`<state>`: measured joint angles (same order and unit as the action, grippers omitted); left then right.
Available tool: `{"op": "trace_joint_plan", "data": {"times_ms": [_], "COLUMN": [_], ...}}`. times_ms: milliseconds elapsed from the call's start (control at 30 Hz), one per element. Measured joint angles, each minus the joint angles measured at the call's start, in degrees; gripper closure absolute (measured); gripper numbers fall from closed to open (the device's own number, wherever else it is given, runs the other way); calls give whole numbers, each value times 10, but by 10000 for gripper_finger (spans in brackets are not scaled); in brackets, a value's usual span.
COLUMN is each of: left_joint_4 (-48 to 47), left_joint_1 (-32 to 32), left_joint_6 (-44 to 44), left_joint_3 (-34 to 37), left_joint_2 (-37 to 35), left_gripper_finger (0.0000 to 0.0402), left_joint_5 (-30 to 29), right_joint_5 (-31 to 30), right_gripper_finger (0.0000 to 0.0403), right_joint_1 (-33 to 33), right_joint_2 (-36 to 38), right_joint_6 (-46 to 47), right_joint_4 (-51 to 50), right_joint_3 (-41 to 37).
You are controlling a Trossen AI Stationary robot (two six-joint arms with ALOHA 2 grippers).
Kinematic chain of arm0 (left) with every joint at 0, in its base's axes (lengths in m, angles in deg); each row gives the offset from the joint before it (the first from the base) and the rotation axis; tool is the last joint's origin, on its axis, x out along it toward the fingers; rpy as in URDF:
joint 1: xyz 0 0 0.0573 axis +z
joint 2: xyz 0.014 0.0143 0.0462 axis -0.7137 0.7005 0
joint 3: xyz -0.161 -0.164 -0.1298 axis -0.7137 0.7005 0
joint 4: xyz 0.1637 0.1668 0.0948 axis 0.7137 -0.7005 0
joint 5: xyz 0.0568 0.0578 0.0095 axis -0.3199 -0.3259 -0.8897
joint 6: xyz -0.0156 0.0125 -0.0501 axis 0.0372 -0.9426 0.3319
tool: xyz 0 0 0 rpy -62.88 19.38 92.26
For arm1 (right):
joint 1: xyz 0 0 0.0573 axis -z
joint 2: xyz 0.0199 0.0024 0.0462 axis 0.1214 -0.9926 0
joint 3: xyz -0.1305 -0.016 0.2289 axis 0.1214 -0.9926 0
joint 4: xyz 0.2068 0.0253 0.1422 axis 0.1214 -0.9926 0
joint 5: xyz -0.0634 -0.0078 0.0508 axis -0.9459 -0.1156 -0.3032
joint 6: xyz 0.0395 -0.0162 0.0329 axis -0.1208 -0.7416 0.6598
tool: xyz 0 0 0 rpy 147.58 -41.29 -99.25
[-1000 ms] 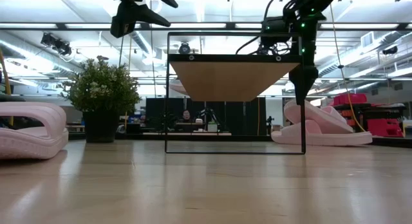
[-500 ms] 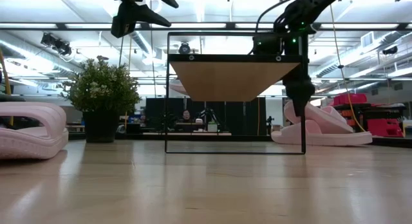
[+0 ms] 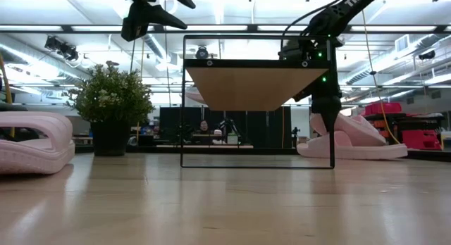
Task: Pick and place slides into the shelf
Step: Put the pink slide on the shelf
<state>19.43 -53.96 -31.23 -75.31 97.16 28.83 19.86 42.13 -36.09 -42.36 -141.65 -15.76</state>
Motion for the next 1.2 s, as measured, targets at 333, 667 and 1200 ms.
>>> {"op": "trace_joint_plan", "data": {"times_ms": [333,667,1200], "left_joint_4": [0,0,31], "left_joint_1": [0,0,0], "left_joint_6": [4,2,-42], "left_joint_3": [0,0,0], "left_joint_2": [0,0,0], "left_gripper_finger": [230,230,230], "left_joint_5": [-8,-9,-13], "right_joint_5": [9,23,62], "right_gripper_finger": [335,326,335], "right_joint_1": [-5,-19,-68], "right_joint_2": [32,141,367], "right_joint_6": [12,40,147], "right_joint_4": [-21,-47,-18], "right_joint_3": [0,2,6]}}
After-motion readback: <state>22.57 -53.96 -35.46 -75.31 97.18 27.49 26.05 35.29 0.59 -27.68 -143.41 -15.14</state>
